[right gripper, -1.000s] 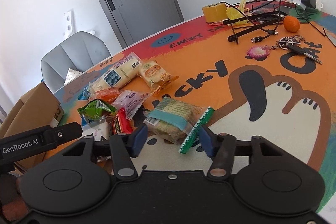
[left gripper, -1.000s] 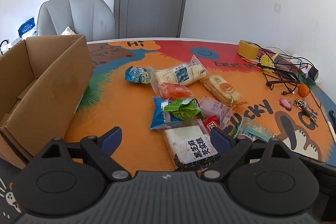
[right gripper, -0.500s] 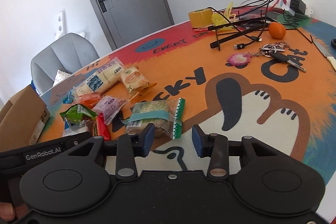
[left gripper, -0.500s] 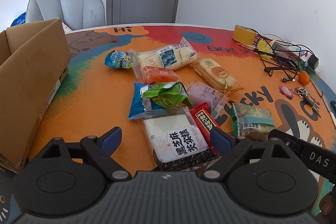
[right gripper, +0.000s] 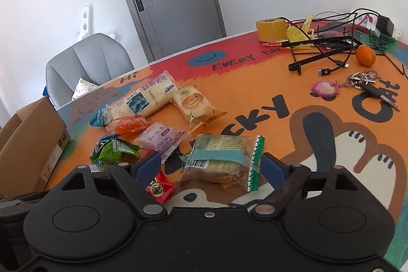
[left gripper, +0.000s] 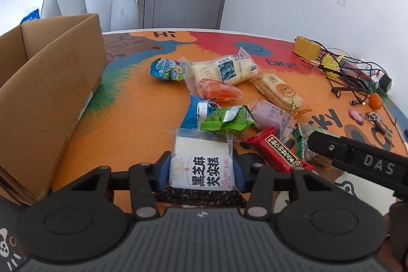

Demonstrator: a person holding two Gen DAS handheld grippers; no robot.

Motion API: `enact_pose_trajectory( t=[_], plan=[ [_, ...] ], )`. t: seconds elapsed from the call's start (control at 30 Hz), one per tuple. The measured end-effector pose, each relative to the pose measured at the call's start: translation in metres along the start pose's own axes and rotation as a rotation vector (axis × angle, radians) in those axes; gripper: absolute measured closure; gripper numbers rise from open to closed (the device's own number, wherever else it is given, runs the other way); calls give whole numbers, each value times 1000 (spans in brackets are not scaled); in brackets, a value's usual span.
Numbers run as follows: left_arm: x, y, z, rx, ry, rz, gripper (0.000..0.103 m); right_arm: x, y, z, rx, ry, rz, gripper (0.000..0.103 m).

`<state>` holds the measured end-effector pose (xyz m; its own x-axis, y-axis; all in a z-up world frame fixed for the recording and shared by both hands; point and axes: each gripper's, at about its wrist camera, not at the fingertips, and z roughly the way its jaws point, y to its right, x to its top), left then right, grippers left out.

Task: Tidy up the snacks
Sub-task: 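Carry both packs over the box and open both tools to release them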

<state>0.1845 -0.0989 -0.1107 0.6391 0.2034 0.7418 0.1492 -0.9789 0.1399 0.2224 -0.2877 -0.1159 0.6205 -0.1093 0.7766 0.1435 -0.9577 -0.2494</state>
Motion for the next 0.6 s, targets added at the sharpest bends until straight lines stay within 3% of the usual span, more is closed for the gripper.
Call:
enact_pose_trajectory(
  t=[0.2,0.6],
  plan=[
    [0,-7,-3,23,1,-6,55,-4,-7,4,0,-4,-26,12],
    [-5,1,1,68,32,47,51,-11,-9,13,-53,24,-12,12]
  ],
)
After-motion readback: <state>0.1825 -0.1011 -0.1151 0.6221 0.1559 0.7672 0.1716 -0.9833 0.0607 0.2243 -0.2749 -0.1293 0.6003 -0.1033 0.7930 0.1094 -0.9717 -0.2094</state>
